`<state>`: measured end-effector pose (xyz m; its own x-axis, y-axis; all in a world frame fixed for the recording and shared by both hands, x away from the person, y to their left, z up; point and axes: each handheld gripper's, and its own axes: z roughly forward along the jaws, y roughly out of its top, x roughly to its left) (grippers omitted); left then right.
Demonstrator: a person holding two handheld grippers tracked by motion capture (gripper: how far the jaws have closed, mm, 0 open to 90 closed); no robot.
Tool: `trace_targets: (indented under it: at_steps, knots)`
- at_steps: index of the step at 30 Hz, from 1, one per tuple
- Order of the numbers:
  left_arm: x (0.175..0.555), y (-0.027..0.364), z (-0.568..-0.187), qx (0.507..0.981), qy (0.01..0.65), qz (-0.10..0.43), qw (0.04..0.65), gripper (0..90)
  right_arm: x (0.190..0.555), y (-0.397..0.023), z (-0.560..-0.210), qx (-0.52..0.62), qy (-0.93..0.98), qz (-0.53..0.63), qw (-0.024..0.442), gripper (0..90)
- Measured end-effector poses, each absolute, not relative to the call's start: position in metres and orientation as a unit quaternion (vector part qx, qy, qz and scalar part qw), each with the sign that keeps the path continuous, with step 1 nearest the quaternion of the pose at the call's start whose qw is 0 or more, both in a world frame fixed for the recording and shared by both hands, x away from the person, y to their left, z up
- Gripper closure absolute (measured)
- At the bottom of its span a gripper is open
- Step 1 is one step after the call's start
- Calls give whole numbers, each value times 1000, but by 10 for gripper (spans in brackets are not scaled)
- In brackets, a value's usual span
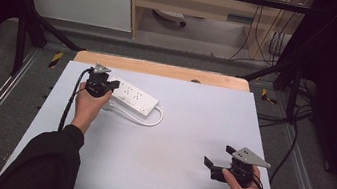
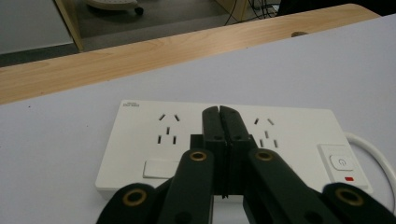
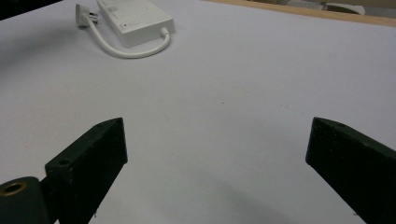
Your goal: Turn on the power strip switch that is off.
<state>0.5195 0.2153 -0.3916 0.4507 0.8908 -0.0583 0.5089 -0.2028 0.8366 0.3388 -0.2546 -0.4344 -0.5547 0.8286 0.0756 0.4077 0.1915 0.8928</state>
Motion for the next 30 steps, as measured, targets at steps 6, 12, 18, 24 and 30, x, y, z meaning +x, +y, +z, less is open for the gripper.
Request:
trace_targets:
  at_steps: [6, 12, 18, 24, 30]
  knots:
    - [520, 211, -394, 747, 470, 223, 413, 899, 339, -255, -435, 418, 740, 479, 218, 58]
    - [521, 207, -398, 754, 467, 219, 407, 899, 339, -255, -435, 419, 740, 480, 217, 57]
    - [523, 202, -405, 762, 466, 213, 396, 899, 339, -255, -435, 418, 739, 480, 218, 56]
    - [523, 200, -406, 762, 467, 211, 395, 899, 339, -255, -435, 419, 738, 482, 218, 56]
    - [524, 196, -409, 767, 465, 208, 391, 899, 339, -255, -434, 419, 737, 483, 218, 56]
